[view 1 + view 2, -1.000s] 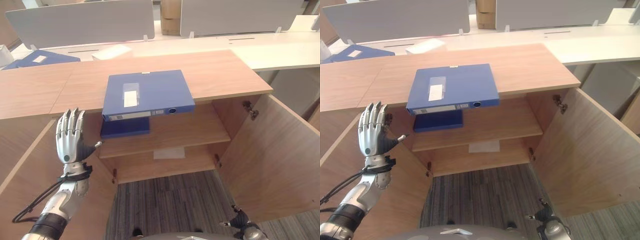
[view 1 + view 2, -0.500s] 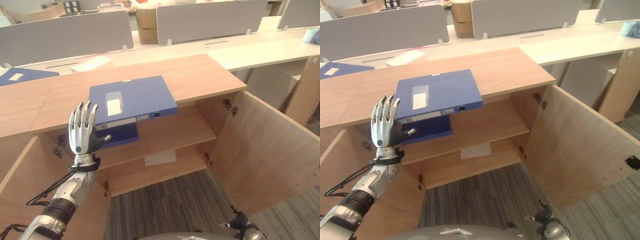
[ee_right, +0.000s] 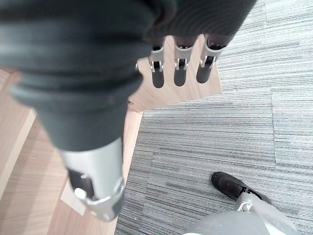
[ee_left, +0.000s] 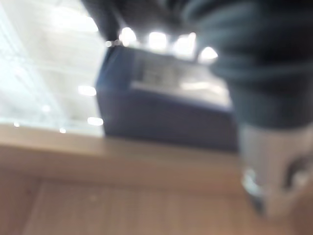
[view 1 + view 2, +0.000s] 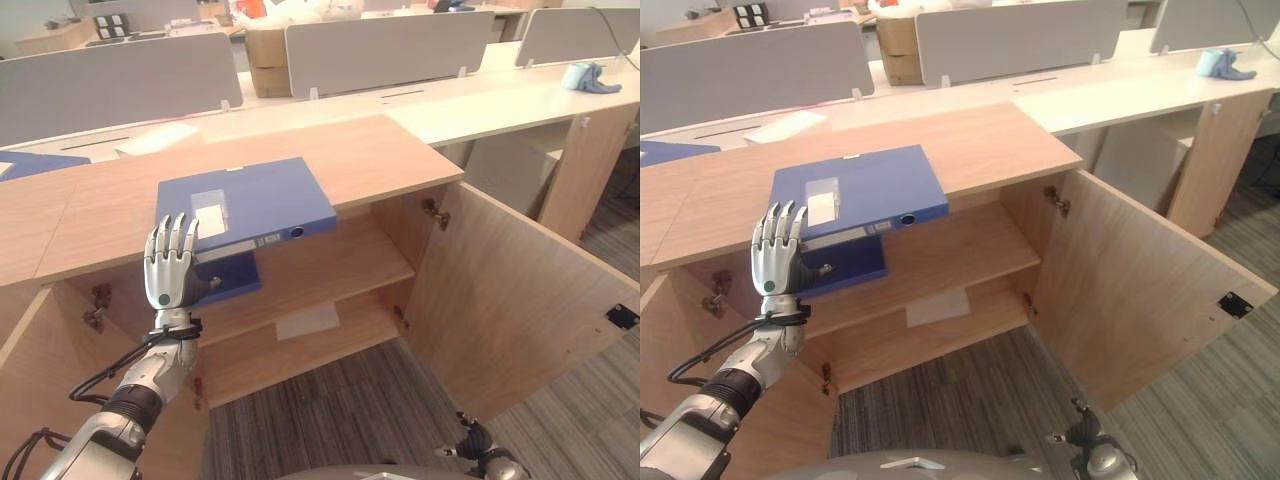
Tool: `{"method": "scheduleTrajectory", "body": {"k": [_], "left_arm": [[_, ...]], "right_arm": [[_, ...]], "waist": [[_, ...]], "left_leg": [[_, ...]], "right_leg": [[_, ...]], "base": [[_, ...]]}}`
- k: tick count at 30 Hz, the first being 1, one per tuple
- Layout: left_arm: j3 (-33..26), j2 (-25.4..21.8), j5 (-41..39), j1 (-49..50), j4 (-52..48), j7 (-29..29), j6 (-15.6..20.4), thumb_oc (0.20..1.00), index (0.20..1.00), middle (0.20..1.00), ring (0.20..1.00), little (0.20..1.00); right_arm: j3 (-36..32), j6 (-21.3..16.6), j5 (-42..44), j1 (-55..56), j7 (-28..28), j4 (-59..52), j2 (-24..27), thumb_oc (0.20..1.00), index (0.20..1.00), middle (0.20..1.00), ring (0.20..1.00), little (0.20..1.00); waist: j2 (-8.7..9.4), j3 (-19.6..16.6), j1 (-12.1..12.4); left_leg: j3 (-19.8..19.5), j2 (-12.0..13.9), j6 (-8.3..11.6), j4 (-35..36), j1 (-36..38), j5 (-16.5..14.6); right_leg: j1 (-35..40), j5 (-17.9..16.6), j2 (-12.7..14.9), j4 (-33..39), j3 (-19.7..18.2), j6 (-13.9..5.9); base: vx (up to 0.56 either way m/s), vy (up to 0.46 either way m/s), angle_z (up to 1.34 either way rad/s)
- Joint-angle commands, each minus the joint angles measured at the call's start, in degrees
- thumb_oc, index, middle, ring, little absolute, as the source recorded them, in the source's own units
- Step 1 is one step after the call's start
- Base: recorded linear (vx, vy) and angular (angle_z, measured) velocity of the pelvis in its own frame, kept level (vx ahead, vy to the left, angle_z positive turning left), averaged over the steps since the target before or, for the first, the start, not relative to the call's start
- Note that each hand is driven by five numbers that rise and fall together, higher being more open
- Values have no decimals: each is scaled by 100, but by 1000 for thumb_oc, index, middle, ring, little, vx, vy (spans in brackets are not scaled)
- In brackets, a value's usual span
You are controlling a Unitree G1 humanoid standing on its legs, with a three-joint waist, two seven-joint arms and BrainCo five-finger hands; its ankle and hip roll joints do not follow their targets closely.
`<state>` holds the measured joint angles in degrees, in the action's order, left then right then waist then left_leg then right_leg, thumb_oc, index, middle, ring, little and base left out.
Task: Put the empty folder in the office cabinet
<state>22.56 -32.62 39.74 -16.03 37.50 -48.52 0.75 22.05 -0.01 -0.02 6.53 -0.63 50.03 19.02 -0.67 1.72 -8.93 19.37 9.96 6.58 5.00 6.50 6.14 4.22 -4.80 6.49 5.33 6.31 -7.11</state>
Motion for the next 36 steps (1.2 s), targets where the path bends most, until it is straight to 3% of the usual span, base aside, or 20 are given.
{"method": "scheduleTrajectory", "body": {"k": [1,6,7,8,19,23,28,29,32,34,35,36], "left_arm": [[-95,-234,66,-1006,558,-225,6,1000,1000,1000,1000,1000],[-102,-327,14,-1175,815,-218,120,1000,1000,1000,1000,1000],[-65,-361,-13,-1248,868,-118,104,573,573,573,573,573],[-32,-371,-39,-1321,965,-106,101,200,200,200,200,200],[58,-512,-399,-1641,1114,63,362,200,200,200,200,200],[-8,-553,-517,-1617,897,-155,696,200,200,200,200,200],[-175,-737,-796,-1622,310,-306,905,200,200,200,200,200],[-366,-933,-1235,-1592,-254,-243,1171,200,200,200,200,200],[-444,-980,-1412,-1568,-472,-195,1285,200,200,200,200,200],[-677,-1033,-1748,-1501,-993,77,1471,200,200,200,200,200],[-911,-1039,-2143,-1406,-1503,507,1711,200,200,200,200,200],[-911,-1039,-2143,-1406,-1503,507,1711,200,200,200,200,200]], "right_arm": [[85,-279,-90,-433,7,16,105,1000,1000,1000,1000,1000],[82,-303,-91,-428,-29,-1,157,1000,1000,1000,1000,1000],[87,-327,-91,-419,-32,-11,178,1000,1000,1000,1000,1000],[94,-352,-112,-424,-46,2,187,1000,1000,1000,1000,1000],[130,-442,-83,-442,-20,-32,240,1000,1000,1000,1000,1000],[154,-577,-70,-464,80,-51,207,1000,1000,1000,1000,1000],[128,-575,64,-458,77,-176,184,1000,1000,1000,1000,1000],[82,-605,152,-429,27,-304,173,1000,1000,1000,1000,1000],[72,-614,157,-417,22,-350,162,1000,1000,1000,1000,1000],[41,-628,250,-405,-2,-480,144,1000,1000,1000,1000,1000],[3,-674,369,-386,-48,-681,138,1000,1000,1000,1000,1000],[3,-674,369,-386,-48,-681,138,1000,1000,1000,1000,1000]], "waist": [[85,313,-43],[75,299,-96],[74,296,-115],[72,297,-135],[59,294,-161],[55,290,-104],[55,286,-31],[59,285,35],[62,280,62],[70,279,118],[76,280,164],[76,280,164]], "left_leg": [[-150,-264,-345,0,440,-700],[-97,-275,-352,0,450,-707],[-79,-282,-359,0,453,-716],[-64,-285,-364,0,458,-724],[-28,-310,-389,0,468,-742],[-87,-323,-384,0,448,-742],[-167,-324,-383,0,432,-738],[-223,-325,-378,0,424,-731],[-244,-325,-376,0,418,-730],[-301,-319,-368,0,408,-718],[-356,-317,-360,0,400,-708],[-356,-317,-360,0,400,-708]], "right_leg": [[121,-52,29,-33,-302,-187],[105,-65,32,-33,-346,-199],[97,-72,35,-33,-355,-207],[92,-75,35,-33,-364,-208],[83,-79,50,-33,-366,-220],[106,-63,73,-33,-298,-219],[127,-49,89,-33,-230,-212],[152,-39,102,-33,-172,-205],[158,-33,105,-33,-155,-203],[177,-26,115,-33,-110,-199],[200,-14,122,-33,-70,-193],[200,-14,122,-33,-70,-193]], "base": [[4,39,-8],[4,31,-7],[2,39,-2],[0,0,0],[-1,1,0],[0,0,0],[-14,-10,4],[-14,-13,4],[-9,-11,4],[-7,-15,7],[-3,-9,5],[-8,-26,20]]}}
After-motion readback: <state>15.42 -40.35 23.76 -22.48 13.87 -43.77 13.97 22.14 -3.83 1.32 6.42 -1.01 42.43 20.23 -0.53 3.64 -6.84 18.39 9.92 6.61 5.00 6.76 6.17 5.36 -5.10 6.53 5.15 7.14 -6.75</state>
